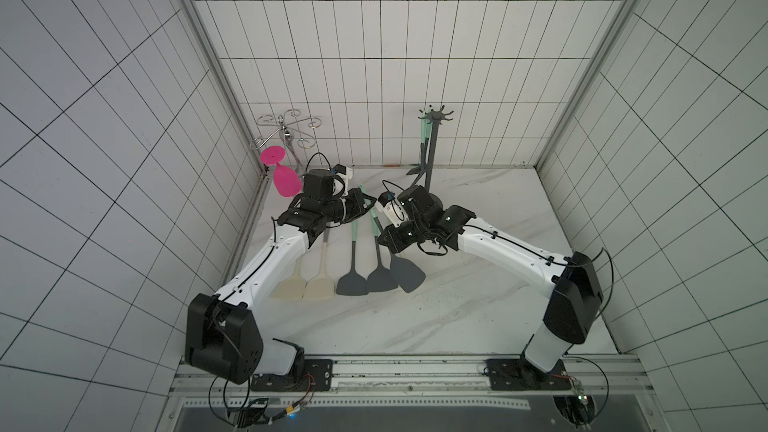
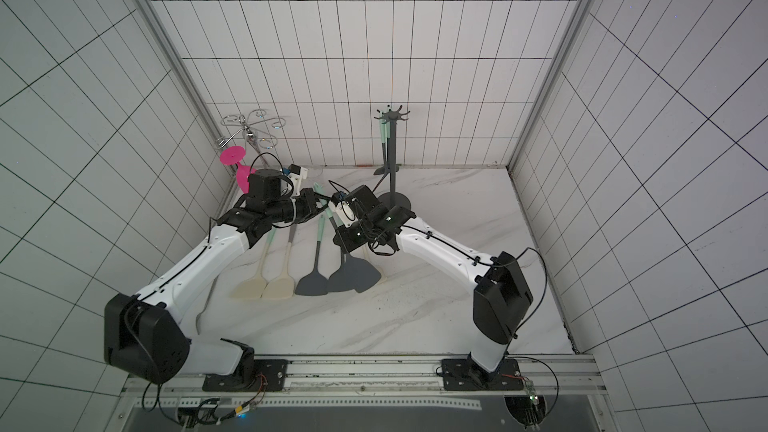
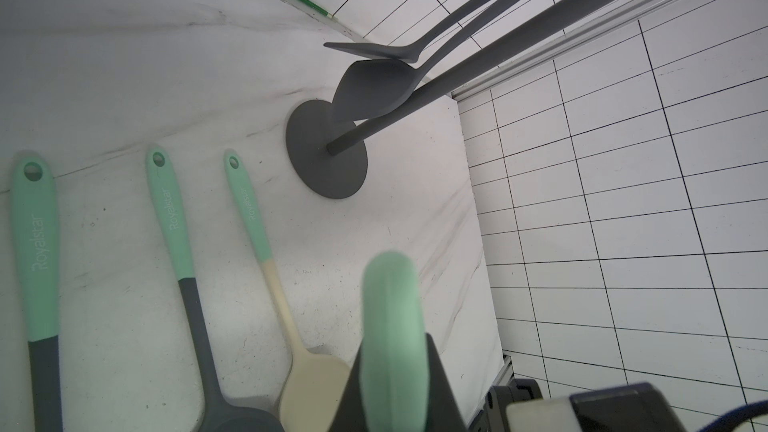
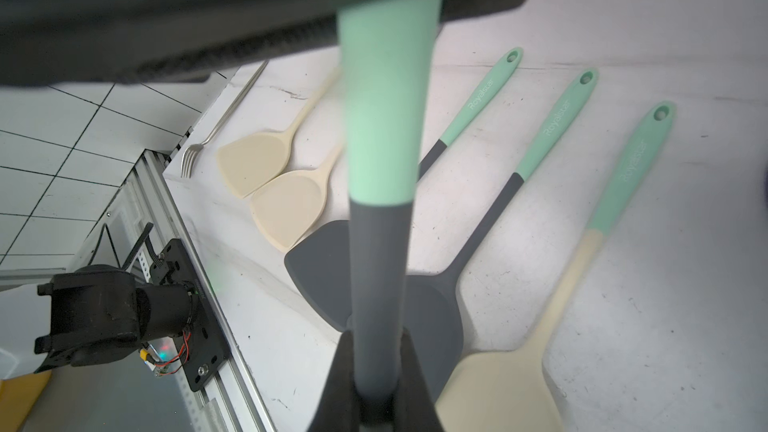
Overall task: Take the spatula off the kitchen utensil rack
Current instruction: Place the spatula at the center of the board.
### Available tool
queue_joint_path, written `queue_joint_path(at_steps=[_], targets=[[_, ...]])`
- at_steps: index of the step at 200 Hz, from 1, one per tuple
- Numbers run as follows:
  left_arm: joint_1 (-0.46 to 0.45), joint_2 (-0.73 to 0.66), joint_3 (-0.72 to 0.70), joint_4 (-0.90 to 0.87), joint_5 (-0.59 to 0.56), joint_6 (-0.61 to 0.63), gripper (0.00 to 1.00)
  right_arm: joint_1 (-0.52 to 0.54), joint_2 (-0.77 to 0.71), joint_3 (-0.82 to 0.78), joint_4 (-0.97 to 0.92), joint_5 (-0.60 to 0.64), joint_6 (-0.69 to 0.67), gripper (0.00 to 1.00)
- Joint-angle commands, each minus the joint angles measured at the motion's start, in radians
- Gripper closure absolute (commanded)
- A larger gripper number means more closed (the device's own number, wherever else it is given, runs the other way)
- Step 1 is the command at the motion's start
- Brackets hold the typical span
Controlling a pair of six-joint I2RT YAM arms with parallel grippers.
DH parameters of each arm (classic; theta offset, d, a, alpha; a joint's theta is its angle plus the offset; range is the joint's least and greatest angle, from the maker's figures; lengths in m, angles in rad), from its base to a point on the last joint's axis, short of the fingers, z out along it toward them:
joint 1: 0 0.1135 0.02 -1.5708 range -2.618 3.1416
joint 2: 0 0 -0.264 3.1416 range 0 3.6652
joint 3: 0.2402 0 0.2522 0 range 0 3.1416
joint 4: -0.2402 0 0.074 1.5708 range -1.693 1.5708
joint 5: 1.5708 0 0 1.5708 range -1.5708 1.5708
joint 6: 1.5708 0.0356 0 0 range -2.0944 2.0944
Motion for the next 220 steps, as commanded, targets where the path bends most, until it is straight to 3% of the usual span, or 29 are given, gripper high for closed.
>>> queue_joint_path(at_steps=[1, 14, 33, 81, 110, 139, 171, 220], targets=[[0.001, -0.029, 0.022, -0.036, 0.009, 0.060, 0.73, -0.009, -0.067, 0.017, -0.033, 0.084, -0.022, 1.00], [0.002, -0.038, 0.033, -0.058, -0.002, 0.099, 0.59, -0.026, -0.114, -0.006, -0.037, 0.127, -0.028, 1.00], [0.005, -0.069, 0.033, -0.066, -0.042, 0.142, 0.50, -0.077, -0.214, -0.062, -0.039, 0.192, -0.022, 1.00], [0.014, -0.128, -0.018, -0.029, -0.160, 0.199, 0.47, -0.257, -0.535, -0.297, -0.061, 0.359, 0.062, 1.00], [0.018, -0.105, -0.021, -0.027, -0.145, 0.188, 0.47, -0.366, -0.595, -0.419, -0.149, 0.389, 0.124, 1.00], [0.019, -0.077, -0.023, -0.029, -0.123, 0.173, 0.47, -0.470, -0.486, -0.447, -0.169, 0.254, 0.143, 1.00], [0.021, -0.074, -0.027, -0.040, -0.118, 0.173, 0.47, -0.491, -0.274, -0.378, -0.119, 0.143, 0.121, 1.00], [0.027, -0.090, -0.047, -0.046, -0.127, 0.176, 0.47, -0.495, 0.032, -0.191, -0.094, 0.133, 0.114, 1.00]])
